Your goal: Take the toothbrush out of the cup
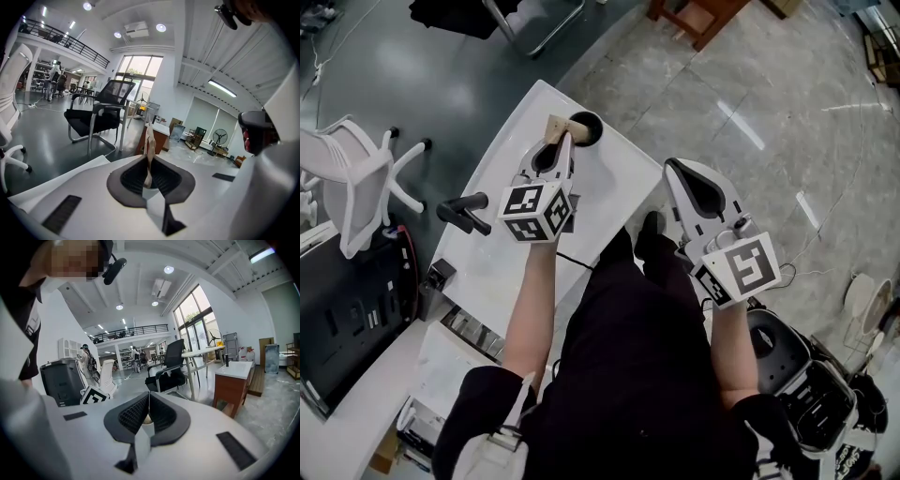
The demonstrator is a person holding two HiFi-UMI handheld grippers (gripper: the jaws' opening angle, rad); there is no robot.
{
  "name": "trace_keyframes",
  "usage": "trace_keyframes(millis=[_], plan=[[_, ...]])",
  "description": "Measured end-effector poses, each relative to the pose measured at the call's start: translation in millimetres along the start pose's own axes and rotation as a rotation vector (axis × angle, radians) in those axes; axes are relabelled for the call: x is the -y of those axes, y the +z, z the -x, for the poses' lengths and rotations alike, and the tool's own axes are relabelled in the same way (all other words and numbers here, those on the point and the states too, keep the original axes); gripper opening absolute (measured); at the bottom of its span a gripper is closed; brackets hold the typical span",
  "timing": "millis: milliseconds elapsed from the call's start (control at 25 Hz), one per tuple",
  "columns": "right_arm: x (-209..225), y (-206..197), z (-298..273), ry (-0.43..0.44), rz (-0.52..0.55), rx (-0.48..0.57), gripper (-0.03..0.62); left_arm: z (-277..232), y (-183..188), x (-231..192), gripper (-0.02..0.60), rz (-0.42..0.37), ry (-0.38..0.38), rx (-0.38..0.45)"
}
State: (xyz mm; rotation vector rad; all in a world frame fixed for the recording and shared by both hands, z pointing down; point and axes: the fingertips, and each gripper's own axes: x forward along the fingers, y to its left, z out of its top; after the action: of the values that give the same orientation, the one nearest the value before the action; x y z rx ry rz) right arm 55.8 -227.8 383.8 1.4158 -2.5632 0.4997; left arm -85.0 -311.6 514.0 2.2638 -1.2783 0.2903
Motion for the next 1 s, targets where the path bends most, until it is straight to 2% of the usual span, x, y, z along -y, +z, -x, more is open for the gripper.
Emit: trace_keyframes(millis=[200,640,880,1000], plan=[[-5.5,-3.0,1.0,-0.005,-0.007,0.008,0.032,10.7,10.6,3.2,0.032,-0.015,-0.015,0.021],[-9.2,10.6,12.5,0.025,0.002,0.07,0.032,40.5,50.9,21.8,0.031,-0.021,-0.017,0.123],[-17.5,16.8,35.2,0.048,0.008,0.108,0.032,72.9,70.5,36.6,0.031,0.004,0.015,0.211],[-20.8,16.8,48.5,0.06,0.01,0.128,0.032,88.3,74.8,46.5,0.031,-0.014,0.026,0.235]])
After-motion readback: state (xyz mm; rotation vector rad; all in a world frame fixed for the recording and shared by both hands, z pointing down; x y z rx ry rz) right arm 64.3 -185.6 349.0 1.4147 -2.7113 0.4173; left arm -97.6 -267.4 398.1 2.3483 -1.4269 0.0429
